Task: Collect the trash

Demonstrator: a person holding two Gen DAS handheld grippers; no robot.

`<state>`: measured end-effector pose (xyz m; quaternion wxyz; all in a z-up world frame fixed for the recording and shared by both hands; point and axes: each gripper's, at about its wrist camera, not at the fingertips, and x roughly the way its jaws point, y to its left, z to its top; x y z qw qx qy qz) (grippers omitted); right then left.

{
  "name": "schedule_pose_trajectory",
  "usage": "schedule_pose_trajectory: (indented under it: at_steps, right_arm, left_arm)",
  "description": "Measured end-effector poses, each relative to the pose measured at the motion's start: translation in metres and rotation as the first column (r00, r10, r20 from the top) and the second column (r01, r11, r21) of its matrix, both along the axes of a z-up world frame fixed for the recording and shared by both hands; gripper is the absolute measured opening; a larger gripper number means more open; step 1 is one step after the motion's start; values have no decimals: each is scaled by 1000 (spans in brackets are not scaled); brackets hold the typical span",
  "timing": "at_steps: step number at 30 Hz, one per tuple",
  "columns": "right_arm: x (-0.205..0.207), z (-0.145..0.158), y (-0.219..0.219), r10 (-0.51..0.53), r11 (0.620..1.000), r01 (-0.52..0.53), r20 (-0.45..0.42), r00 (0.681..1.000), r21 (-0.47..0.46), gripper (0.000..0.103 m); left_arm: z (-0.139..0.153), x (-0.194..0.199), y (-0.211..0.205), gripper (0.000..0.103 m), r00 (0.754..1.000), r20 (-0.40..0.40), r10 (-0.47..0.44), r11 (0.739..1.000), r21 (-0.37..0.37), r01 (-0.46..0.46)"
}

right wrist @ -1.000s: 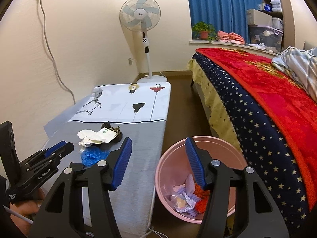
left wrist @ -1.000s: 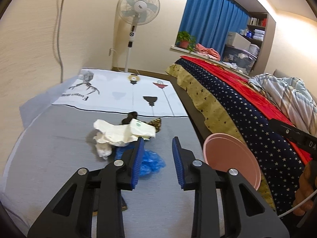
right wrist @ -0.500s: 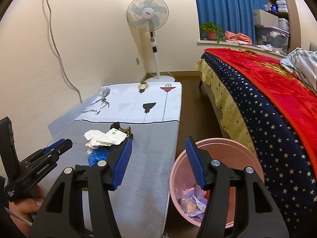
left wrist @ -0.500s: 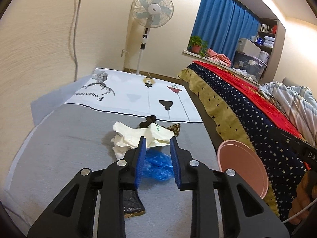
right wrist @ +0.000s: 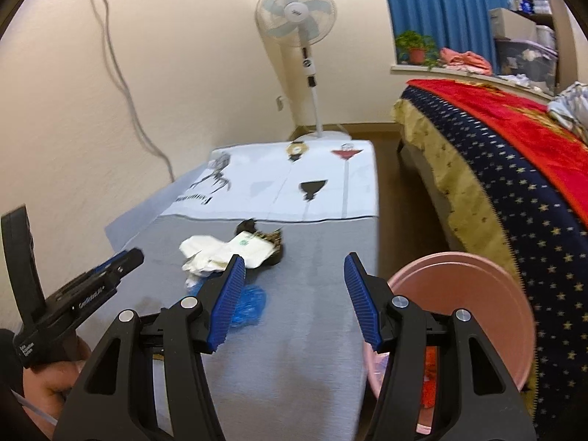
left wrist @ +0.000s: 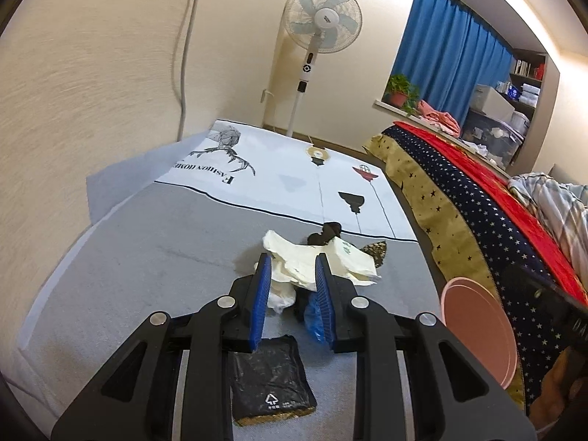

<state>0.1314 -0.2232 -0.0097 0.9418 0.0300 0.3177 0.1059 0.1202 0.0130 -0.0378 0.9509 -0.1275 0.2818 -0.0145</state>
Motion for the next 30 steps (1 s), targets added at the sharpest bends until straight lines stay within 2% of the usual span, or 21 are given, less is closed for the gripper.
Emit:
schedule_pose_trajectory:
  at_steps: [4,7,10,13,15,23,26,29,30]
  right_arm:
    - [7,-11,17,41,999,-41,-22,999,1,57]
    - [13,-20,33,85,996,-86,-17,996,-3,60]
    - [19,-36,48,120,992,-121,-56,991,-21,60]
    - [25,-46,61,149,988,-152,-84,985,-28,69]
    - [28,-54,70,178,983,-182,-109,978,-34,69]
    - [42,-86,86,198,974,-215,-207,958,-64,69]
    - [46,-91,87,197,973,-218,-227,954,-70,56]
    - [47,-95,89,213,969,-237,-243,946,-74,36]
    - [47,-97,89,217,966,-244,-256,942,-79,26]
  left_arm:
    - [-7,5,11,25,999,-19,39,999,-17,-39]
    - [-5,12,20,25,997,-8,71,997,-36,-71]
    - [-2,15,26,25,996,6,88,995,-37,-88]
    - [-4,19,32,25,995,1,100,994,-39,-99]
    - [-7,22,38,25,994,-12,111,992,-55,-112]
    - [-18,42,40,25,997,-46,68,992,-101,-72]
    - [-25,49,39,25,997,-60,47,991,-120,-54]
    - [-30,56,37,25,997,-73,38,991,-128,-47]
    - [-32,59,37,25,996,-78,36,990,-134,-46]
